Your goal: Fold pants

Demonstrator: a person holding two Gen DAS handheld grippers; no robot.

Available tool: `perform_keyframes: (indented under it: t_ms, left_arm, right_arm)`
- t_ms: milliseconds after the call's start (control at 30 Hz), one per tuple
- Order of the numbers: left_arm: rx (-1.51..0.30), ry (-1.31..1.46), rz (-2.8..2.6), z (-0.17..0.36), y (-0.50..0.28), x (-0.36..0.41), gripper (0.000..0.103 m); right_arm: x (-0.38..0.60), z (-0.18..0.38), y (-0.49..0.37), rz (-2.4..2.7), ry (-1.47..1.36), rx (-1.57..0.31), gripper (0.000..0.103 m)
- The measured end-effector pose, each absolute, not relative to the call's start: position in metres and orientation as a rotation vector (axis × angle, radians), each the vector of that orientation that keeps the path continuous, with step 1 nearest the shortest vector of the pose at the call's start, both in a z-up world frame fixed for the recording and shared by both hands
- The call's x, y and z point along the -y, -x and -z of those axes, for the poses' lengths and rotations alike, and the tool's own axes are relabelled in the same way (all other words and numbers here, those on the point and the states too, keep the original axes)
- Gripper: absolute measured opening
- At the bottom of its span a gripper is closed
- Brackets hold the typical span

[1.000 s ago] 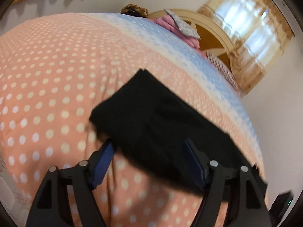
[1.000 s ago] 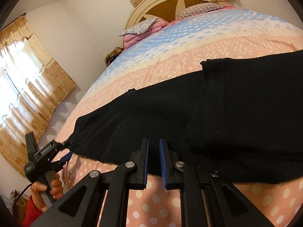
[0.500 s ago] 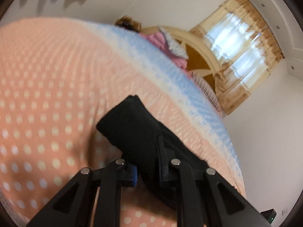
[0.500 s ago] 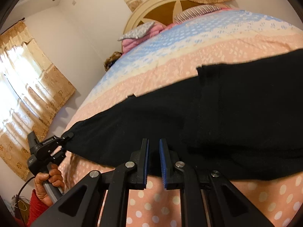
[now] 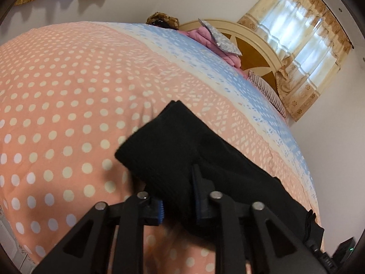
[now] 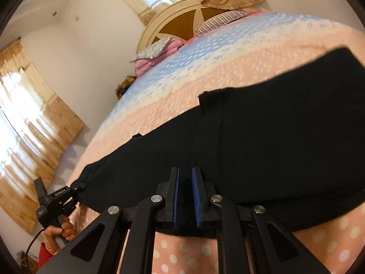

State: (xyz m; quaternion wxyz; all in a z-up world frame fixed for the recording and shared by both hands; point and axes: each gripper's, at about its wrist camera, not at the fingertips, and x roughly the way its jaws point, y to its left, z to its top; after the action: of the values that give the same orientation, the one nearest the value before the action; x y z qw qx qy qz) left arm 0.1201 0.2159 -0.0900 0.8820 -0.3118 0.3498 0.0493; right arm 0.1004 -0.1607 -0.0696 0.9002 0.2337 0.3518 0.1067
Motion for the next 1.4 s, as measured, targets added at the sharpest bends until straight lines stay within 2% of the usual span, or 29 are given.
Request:
perform_keyframes:
  t_ms: [67,200,233,267,333,433,700,967,1133,1400]
  left_arm:
    - [-0.735,0.697,-0.106,0.094,-0.117,-0.220,0.043]
    - [-0.725,0.749,-0.119,0.094,-0.113,-0.220,0.046]
    - [-0.724,0.727,-0.128,0.092,-0.114,-0.217,0.046]
    - [-0.721,0.701,-0.138,0.090,-0.114,-0.214,0.041]
    - [-0.720,0.659,-0.135,0.087,-0.117,-0.209,0.024]
    - [-0.708,0.625,-0.121,0.077,-0.124,-0.204,0.019]
    - [-0.542,0.378,0.091,-0.010,-0.134,-0.116,0.018]
    - [-0.454,0.224,0.511,-0.061,-0.133,0.047,0.018]
    - [-0.458,0.126,0.674,-0.047,-0.116,0.139,0.018]
    - [-0.550,-0.171,0.721,0.029,-0.094,0.233,0.018]
  right_arm:
    - [0.150,0.052,-0.097,-0.218,-0.418,-0.660,0.012]
    - [0.107,0.041,-0.112,-0.347,-0.310,-0.642,0.012]
    - [0.097,0.047,-0.118,-0.372,-0.309,-0.661,0.012]
    - [0.087,0.056,-0.125,-0.393,-0.307,-0.694,0.012]
    - [0.072,0.086,-0.141,-0.429,-0.337,-0.816,0.012]
    - [0.069,0.093,-0.140,-0.439,-0.342,-0.813,0.012]
    - [0.156,0.045,-0.107,-0.329,-0.504,-0.657,0.012]
    - [0.283,0.041,-0.058,-0.091,-0.682,-0.591,0.012]
    - [0.336,0.035,-0.027,-0.001,-0.708,-0.554,0.012]
    - [0.382,0.037,0.007,0.087,-0.739,-0.549,0.012]
